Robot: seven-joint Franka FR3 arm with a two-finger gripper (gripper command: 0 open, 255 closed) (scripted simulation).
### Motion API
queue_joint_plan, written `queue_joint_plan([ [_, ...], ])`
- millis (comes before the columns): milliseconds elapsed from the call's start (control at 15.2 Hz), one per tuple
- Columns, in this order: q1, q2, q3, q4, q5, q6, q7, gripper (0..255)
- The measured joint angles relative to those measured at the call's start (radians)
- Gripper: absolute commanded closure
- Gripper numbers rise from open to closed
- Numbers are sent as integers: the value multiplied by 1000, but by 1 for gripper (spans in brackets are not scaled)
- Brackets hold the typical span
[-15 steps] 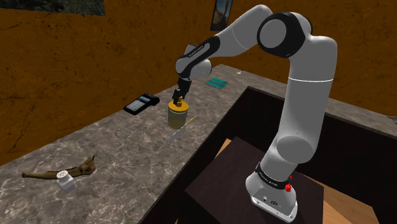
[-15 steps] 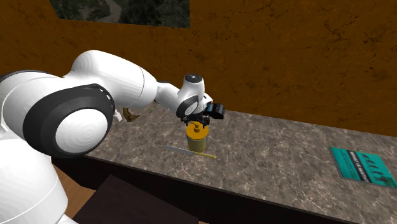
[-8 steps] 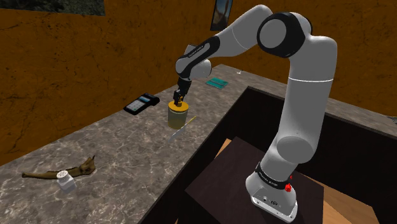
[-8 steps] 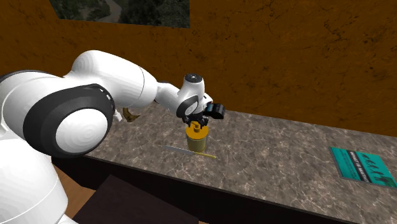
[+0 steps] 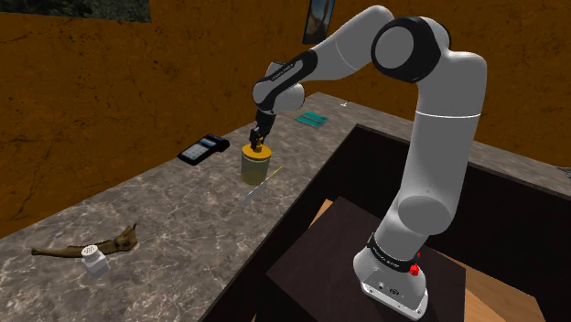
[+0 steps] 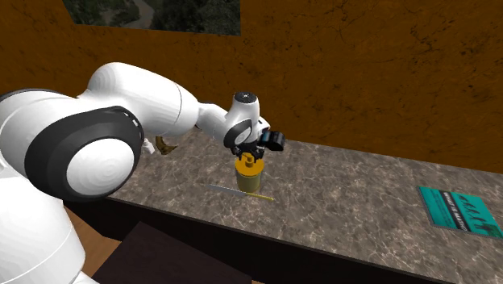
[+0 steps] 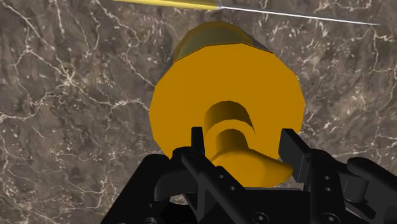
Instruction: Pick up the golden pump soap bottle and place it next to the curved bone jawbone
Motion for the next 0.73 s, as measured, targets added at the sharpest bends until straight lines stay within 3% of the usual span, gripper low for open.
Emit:
queue_joint_plan([
  [726,11,-91,-15,36,-44,-122,39,255],
])
